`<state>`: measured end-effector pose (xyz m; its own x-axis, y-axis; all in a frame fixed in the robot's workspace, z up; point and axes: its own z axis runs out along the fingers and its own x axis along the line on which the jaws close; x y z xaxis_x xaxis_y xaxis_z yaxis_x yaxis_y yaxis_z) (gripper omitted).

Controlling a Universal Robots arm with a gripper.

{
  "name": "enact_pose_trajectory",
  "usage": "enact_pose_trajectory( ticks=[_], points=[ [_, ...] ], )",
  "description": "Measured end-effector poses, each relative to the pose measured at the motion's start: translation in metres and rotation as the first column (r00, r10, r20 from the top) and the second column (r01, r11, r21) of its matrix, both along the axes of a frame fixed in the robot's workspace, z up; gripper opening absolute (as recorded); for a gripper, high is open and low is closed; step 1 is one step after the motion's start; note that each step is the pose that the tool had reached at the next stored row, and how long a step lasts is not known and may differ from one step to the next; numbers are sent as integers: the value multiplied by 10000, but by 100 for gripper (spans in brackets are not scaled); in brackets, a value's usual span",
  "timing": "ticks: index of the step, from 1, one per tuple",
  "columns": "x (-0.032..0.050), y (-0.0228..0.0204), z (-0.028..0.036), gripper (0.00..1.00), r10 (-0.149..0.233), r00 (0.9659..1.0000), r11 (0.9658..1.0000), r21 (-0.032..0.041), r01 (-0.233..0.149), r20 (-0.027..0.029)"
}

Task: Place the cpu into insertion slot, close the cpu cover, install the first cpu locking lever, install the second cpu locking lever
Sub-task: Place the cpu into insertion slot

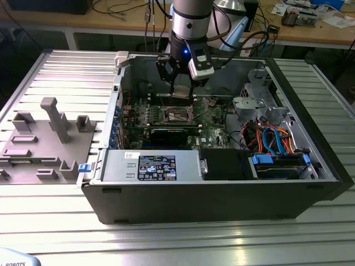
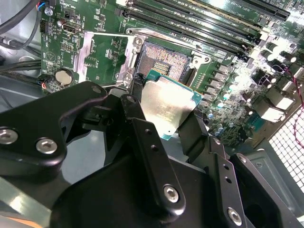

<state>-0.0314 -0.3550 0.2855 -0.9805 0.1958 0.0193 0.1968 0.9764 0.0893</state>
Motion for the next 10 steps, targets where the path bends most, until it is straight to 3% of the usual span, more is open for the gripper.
enact_pose_trajectory(
  ticks=[10],
  points=[
    [0, 0, -2, 55, -143, 9999, 9999, -1, 143, 0]
  ],
)
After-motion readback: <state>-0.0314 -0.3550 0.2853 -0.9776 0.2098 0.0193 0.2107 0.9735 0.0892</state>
